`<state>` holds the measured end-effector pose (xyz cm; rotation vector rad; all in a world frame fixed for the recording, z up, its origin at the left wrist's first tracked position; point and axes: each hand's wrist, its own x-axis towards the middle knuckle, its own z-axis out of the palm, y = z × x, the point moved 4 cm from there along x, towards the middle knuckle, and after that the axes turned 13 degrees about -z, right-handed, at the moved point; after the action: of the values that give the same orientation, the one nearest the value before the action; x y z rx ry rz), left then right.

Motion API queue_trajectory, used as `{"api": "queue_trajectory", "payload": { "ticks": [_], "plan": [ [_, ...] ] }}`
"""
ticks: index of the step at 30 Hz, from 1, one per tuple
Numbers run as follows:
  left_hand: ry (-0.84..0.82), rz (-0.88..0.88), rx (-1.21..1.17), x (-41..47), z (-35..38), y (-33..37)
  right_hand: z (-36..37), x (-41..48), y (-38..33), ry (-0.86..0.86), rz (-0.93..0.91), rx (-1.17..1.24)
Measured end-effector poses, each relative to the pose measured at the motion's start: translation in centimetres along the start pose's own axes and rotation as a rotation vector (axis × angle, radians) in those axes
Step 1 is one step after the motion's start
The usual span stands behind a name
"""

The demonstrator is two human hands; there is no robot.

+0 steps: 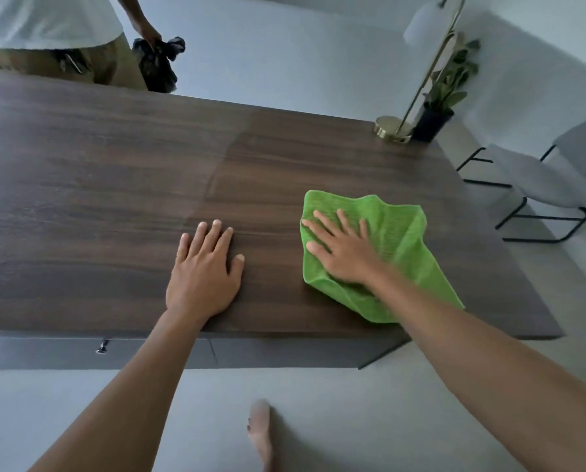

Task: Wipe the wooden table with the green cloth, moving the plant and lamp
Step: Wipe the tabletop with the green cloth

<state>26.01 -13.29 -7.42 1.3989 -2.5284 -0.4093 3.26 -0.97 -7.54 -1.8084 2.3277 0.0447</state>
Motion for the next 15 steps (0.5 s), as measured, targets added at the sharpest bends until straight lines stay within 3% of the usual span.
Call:
{"api": "queue_trajectory", "payload": {
  "ticks": [2,5,8,11,15],
  "plan": [
    [-0.003,-0.036,0.022,0.3,0.9,1.9,0.2,1.6,-2.7,0.022,-0.008,-0.003],
    [-0.024,-0.043,0.056,1.3,1.4,2.5,1.1,-1.9,-8.9,0.105,-0.186,-0.018],
    [-0.056,0.003,0.083,2.4,1.4,2.4,1.6,-7.7,-8.5,0.114,-0.275,0.049],
    [-0.096,0.021,0.117,3.6,1.8,3.2,1.2,-8.3,-2.2,0.088,-0.164,0.027],
    [-0.126,0.034,0.153,5.4,2.5,4.5,-0.5,-0.5,4.7,0.058,0.073,0.015]
  ]
}}
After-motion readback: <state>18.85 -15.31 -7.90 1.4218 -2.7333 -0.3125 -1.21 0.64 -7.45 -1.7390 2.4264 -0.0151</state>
